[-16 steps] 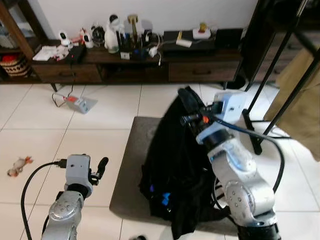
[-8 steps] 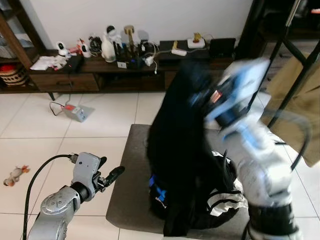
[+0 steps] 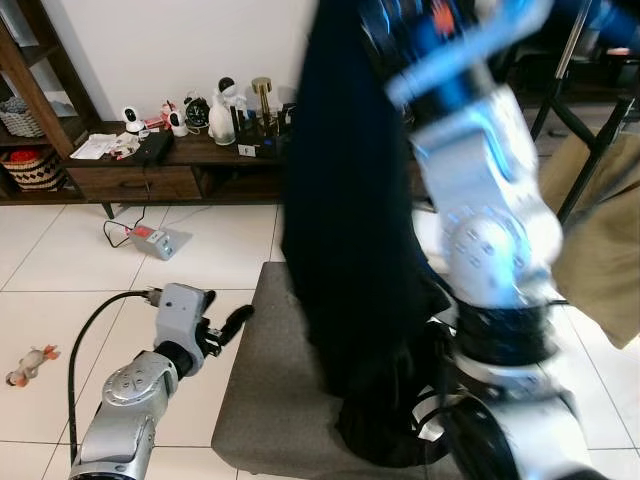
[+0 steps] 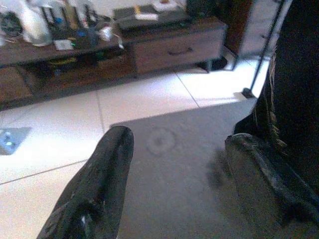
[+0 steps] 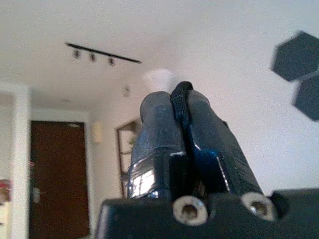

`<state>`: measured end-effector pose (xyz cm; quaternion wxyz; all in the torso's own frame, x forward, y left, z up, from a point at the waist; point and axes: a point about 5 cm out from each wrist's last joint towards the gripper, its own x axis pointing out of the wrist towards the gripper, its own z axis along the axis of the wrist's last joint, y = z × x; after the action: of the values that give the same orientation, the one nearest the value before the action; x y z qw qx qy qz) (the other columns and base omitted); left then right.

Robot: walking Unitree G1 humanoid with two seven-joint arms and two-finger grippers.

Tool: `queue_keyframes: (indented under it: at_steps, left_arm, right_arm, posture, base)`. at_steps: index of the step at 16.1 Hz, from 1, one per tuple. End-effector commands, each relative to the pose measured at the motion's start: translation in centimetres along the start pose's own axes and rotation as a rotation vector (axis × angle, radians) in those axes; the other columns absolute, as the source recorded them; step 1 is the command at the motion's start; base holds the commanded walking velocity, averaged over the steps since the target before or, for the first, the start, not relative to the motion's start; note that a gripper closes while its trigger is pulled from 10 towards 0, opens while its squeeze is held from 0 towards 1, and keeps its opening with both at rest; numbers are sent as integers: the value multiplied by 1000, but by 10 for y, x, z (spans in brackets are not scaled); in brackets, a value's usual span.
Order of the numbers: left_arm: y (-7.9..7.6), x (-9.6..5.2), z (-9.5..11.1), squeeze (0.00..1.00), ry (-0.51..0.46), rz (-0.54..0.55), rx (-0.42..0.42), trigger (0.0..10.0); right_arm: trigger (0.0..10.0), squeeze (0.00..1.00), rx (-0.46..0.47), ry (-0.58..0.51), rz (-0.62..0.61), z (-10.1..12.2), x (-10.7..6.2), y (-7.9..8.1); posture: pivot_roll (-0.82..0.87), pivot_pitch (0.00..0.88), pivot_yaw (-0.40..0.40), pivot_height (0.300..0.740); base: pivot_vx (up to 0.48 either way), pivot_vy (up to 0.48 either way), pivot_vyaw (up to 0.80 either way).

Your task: Hang hanger

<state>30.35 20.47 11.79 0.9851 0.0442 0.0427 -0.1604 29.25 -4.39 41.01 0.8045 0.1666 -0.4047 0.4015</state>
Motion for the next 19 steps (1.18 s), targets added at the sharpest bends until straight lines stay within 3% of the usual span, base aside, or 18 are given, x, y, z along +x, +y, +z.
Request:
queue_keyframes:
  at_steps: [1,2,4,5,6,8,9,11,12,13,16,18,19]
  left_arm:
    - [6,-4,-2,0,5,41,-3,10000]
    - [5,-4,-3,0,1,48,-7,10000]
    - [3,-5,-4,0,6,47,-12,10000]
    - [0,-5,-7,0,14,38,-14,10000]
    - [-1,-5,-9,0,17,32,-14,10000]
    - [0,-6,-8,0,17,32,-13,10000]
    - [0,-7,-8,0,21,32,-13,10000]
    - [-2,-11,-12,0,36,23,-11,10000]
    - [-2,-11,-11,0,37,22,-12,10000]
    - [-2,-12,-11,0,36,24,-12,10000]
    - [2,-11,-9,0,31,41,-7,10000]
    - [2,-10,-7,0,26,48,-8,10000]
    - [3,-10,-8,0,28,52,-10,10000]
  right_arm:
    - [10000,0,4,-39,24,6,4,3]
    - [10000,0,38,-40,1,3,3,0]
    - [10000,0,-37,50,-145,-9,-13,-26]
    - [10000,0,-157,184,-317,-25,-40,-60]
    - [10000,0,-212,307,-474,-38,-74,-87]
    - [10000,0,-304,466,-604,-49,-123,-110]
    - [10000,0,-323,508,-656,-52,-138,-117]
    - [10000,0,-457,666,-890,-57,-196,-143]
    - [10000,0,-493,682,-977,-53,-211,-152]
    - [10000,0,-498,650,-1000,-49,-211,-154]
    - [10000,0,-584,396,-980,-14,-173,-160]
    - [10000,0,-699,293,-1000,22,-153,-176]
    - [10000,0,-784,215,-1047,51,-144,-186]
  posture:
    - [19,45,23,740]
    - [16,52,23,740]
    - [12,62,24,740]
    - [7,72,28,740]
    - [8,77,30,740]
    - [9,93,38,740]
    - [9,95,40,740]
    - [20,101,51,740]
    - [29,106,55,740]
    - [33,105,56,740]
    - [26,106,64,740]
    - [17,100,64,740]
    - [7,98,61,740]
  base:
    - [0,0,0]
    - [0,0,0]
    - [0,0,0]
    - [0,0,0]
    - [0,0,0]
    - [0,0,0]
    - [0,0,0]
    - [0,0,0]
    - [0,0,0]
    - [0,0,0]
    - [0,0,0]
    - [0,0,0]
    - [0,0,0]
